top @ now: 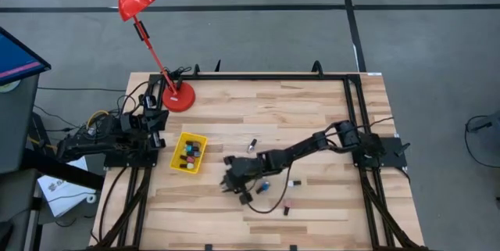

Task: Pick & Place Nail Polish
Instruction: Put the bottom transparent nail polish bottle into the yellow basket

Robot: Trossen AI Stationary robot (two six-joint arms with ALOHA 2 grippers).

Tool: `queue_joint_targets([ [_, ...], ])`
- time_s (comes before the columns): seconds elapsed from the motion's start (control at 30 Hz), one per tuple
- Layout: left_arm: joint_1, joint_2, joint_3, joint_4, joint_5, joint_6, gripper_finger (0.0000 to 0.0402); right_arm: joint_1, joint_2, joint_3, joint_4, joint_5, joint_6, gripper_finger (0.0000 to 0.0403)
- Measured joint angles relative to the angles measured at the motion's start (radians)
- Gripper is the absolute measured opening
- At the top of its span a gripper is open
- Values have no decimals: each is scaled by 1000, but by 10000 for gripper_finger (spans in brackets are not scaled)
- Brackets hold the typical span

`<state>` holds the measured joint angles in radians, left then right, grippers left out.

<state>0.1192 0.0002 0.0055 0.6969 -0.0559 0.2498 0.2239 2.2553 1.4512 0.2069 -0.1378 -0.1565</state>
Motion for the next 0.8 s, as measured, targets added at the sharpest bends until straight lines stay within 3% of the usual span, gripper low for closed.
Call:
queue_joint_targets([
  [0.43, 0, 0, 0, 0, 0, 0, 14, -88, -5, 227, 11, 47, -12, 108],
  [0.8, 0, 0, 0, 0, 0, 0, 14, -146, -5, 298, 47, 151, -19, 108],
])
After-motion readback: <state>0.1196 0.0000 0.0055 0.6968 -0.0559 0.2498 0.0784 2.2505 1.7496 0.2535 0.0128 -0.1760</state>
